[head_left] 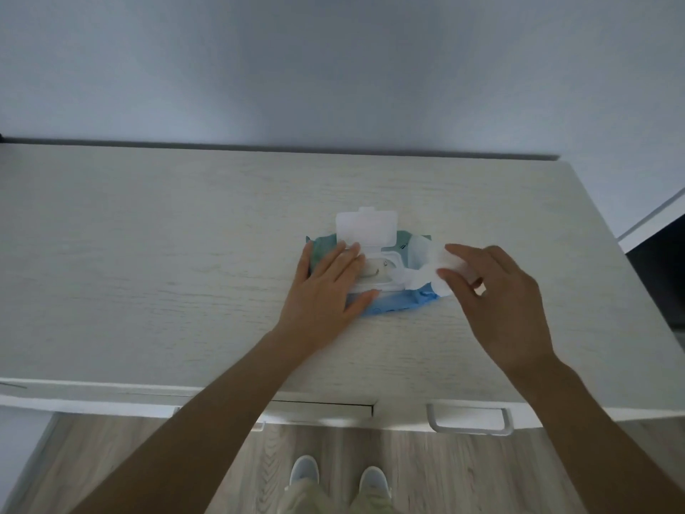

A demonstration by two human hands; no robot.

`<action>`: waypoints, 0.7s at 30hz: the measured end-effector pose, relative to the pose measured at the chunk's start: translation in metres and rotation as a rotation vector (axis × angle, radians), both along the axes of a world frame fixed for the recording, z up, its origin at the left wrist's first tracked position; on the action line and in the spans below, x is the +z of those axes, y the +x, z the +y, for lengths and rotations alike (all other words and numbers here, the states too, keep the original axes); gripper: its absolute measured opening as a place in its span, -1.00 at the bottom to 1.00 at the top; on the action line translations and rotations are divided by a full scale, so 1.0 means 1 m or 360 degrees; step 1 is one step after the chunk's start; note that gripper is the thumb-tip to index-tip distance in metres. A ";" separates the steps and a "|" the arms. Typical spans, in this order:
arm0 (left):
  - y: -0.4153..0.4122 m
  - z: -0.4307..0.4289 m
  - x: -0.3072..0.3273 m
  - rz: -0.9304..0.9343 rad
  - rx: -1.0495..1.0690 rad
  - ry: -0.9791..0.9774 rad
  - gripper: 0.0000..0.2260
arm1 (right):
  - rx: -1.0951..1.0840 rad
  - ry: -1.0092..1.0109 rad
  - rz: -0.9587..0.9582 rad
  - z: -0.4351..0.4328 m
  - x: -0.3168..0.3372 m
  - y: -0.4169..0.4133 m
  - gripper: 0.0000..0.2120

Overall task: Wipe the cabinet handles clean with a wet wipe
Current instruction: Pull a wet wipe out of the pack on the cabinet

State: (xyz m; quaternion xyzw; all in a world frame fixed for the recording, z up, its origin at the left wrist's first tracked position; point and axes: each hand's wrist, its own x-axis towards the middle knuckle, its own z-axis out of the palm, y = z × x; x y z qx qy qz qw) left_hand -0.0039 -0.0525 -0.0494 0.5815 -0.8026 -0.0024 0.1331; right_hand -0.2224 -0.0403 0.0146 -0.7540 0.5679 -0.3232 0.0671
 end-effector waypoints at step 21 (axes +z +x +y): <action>-0.029 -0.046 0.039 -0.0189 0.0248 0.0106 -0.36 | 0.0026 0.0319 -0.0275 0.006 0.004 -0.030 -0.62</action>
